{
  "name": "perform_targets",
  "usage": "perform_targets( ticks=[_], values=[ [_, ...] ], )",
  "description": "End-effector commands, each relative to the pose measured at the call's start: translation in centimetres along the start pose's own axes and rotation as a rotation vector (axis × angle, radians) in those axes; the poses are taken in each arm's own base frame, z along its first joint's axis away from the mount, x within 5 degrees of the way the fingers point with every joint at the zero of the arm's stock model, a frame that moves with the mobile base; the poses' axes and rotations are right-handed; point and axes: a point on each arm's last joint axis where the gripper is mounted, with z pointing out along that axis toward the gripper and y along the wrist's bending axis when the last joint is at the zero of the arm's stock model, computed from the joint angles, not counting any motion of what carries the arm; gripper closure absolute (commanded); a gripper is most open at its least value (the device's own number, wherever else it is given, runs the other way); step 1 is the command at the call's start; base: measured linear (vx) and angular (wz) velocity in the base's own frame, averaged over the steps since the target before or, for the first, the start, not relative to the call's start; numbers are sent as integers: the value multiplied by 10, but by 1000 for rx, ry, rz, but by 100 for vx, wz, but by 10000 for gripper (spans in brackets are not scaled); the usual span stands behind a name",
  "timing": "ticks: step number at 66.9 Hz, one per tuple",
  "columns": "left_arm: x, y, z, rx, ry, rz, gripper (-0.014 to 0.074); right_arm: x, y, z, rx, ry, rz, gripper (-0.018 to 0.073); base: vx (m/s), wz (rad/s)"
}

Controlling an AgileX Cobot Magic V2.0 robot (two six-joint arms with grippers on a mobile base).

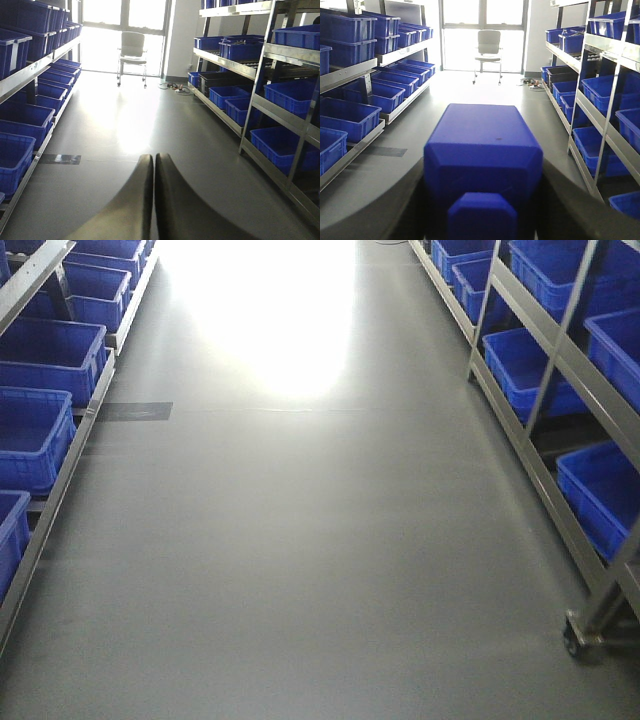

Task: Pour parts from conveyor to right shelf
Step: 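Drive down the aisle between shelves of blue bins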

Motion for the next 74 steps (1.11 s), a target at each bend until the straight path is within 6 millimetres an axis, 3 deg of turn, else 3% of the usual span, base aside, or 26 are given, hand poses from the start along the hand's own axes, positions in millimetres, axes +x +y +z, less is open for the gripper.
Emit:
perform_targets(
  ticks=[1, 74],
  values=[
    [0, 0, 0, 17, -59, -13, 603, -15, -1, -2, 6, -98, -14, 564, 60, 12],
    [0, 0, 0, 17, -59, -13, 603, -15, -1, -2, 6, -98, -14, 564, 63, -1]
  ],
)
